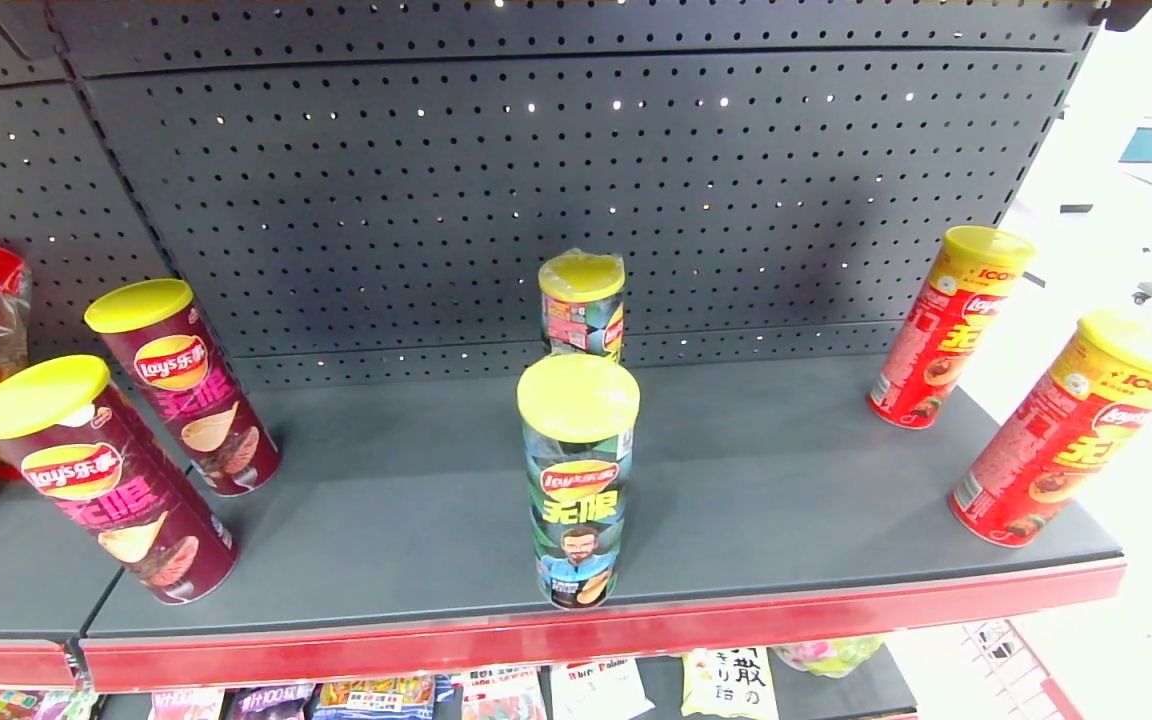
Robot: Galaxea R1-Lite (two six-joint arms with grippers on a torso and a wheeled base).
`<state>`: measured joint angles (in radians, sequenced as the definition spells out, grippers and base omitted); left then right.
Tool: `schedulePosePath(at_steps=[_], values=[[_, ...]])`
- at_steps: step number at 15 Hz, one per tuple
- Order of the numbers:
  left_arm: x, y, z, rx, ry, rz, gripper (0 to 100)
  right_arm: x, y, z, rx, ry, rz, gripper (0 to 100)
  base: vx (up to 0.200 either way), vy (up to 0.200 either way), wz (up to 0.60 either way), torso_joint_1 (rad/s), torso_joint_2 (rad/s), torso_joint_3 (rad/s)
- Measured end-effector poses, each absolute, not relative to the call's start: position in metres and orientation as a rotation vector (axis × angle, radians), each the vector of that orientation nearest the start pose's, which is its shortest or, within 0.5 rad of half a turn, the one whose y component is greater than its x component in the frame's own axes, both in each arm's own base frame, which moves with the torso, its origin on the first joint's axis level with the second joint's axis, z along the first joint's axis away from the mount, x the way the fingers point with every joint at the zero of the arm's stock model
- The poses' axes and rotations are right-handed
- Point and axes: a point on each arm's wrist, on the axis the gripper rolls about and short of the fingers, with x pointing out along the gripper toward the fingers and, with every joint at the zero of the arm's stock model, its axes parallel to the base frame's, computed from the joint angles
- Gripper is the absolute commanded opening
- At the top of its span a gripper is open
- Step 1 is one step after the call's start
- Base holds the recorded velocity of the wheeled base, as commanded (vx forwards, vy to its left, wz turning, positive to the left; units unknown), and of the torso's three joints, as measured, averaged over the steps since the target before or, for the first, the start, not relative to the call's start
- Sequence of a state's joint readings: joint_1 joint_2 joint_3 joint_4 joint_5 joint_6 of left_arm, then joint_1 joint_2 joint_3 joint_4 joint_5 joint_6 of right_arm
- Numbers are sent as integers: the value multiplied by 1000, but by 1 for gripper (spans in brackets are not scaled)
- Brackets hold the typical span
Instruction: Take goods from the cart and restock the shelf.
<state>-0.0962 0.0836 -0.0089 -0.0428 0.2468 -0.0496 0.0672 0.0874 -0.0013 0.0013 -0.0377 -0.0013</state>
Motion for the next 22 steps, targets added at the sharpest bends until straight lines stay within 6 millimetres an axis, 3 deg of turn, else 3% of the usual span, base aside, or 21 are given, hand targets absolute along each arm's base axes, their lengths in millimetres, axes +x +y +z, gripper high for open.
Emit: schedulePosePath(at_steps=[4, 22], values=[[-16, 2, 78, -22, 78, -95, 100, -16, -2, 77, -7, 89, 32, 100, 0, 0, 0, 0, 0, 0], [-22, 0, 76, 2, 16, 13, 100, -16, -2, 77, -8, 90, 33, 100, 0, 0, 0, 0, 0, 0]])
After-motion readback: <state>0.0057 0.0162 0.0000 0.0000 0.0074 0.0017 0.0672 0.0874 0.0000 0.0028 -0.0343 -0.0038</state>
